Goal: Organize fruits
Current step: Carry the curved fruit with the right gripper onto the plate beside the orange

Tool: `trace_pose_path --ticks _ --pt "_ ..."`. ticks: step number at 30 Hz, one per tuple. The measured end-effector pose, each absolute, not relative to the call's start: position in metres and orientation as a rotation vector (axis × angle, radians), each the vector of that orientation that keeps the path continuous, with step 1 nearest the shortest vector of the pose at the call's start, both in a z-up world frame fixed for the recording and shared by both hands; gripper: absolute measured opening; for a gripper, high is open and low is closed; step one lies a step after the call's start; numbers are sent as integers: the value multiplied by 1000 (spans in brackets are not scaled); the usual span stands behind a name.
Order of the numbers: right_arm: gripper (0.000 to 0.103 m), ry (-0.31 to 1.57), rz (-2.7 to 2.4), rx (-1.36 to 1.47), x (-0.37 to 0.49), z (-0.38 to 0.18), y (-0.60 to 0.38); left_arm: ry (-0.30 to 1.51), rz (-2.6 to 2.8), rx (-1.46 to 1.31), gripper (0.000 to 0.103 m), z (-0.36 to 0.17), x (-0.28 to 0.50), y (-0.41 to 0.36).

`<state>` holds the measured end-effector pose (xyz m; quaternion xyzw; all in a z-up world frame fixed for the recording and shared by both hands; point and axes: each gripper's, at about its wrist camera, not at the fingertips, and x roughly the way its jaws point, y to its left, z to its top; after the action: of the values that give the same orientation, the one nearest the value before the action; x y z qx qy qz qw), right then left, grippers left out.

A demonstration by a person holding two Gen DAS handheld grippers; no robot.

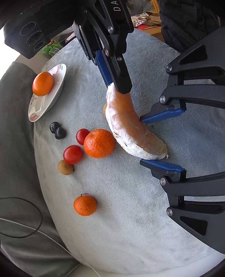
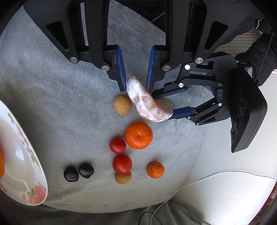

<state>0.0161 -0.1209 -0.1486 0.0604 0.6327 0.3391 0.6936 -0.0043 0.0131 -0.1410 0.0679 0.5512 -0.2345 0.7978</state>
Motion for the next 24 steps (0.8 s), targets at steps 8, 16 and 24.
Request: trace_pose_path --ticks 8,16,24 --pt "25 1376 747 132 18 -129 -137 1154 -513 135 41 -125 -1 5" --pt "25 1344 719 141 23 -111 -163 1122 -537 140 41 -114 13 -25" --pt "25 1322 688 163 28 -97 -192 1096 -560 157 41 -106 23 -50"
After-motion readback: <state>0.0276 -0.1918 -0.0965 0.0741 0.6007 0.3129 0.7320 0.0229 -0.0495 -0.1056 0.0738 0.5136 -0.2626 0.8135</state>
